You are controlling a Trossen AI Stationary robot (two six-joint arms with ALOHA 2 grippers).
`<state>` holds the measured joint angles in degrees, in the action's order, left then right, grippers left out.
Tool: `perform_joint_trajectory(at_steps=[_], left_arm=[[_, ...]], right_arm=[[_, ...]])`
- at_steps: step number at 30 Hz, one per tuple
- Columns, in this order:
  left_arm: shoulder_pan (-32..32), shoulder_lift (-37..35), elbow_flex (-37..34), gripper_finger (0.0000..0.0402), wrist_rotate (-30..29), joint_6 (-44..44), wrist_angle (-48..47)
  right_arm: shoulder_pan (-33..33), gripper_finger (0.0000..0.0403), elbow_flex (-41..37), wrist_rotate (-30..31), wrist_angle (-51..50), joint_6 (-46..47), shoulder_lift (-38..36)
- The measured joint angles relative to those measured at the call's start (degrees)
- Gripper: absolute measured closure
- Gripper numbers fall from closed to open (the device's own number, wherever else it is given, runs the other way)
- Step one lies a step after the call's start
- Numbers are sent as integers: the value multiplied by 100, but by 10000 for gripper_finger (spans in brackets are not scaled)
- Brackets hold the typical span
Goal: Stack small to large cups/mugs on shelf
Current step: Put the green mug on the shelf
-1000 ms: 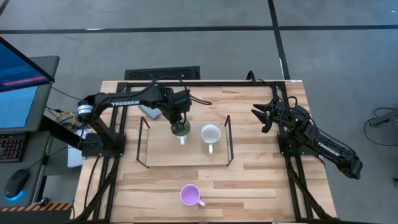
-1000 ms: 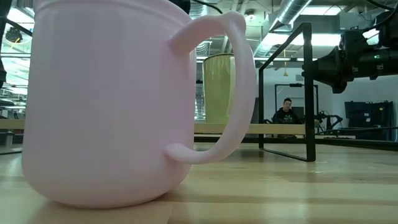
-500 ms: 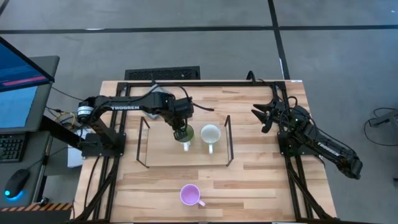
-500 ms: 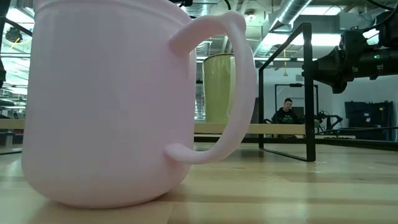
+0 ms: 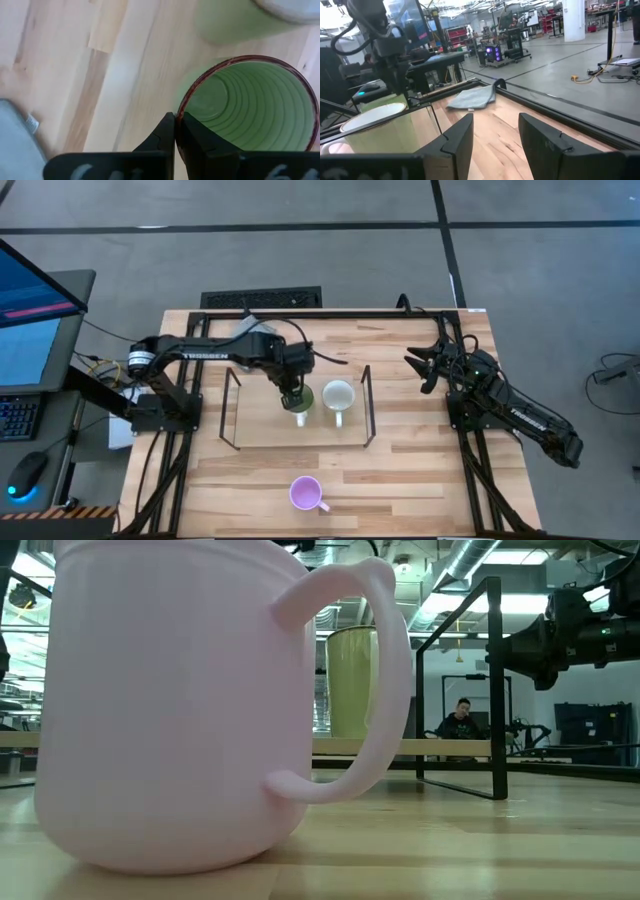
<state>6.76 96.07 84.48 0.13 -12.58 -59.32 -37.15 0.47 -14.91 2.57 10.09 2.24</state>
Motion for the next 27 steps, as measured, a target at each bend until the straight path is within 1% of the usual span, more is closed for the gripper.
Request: perform_joint_trajectory(at_steps=[6,15,23,27], left_arm=[[-4,284,187,401,51,133,-128],[-17,345,296,400,-63,175,-221],[-17,345,300,360,-62,173,-213],[-17,345,300,350,-57,173,-204]], right_arm=[[16,225,2,-1,0,-4,66],[38,225,9,2,-11,-14,218],[39,225,7,3,-7,-68,227],[39,225,7,1,-4,-66,226]])
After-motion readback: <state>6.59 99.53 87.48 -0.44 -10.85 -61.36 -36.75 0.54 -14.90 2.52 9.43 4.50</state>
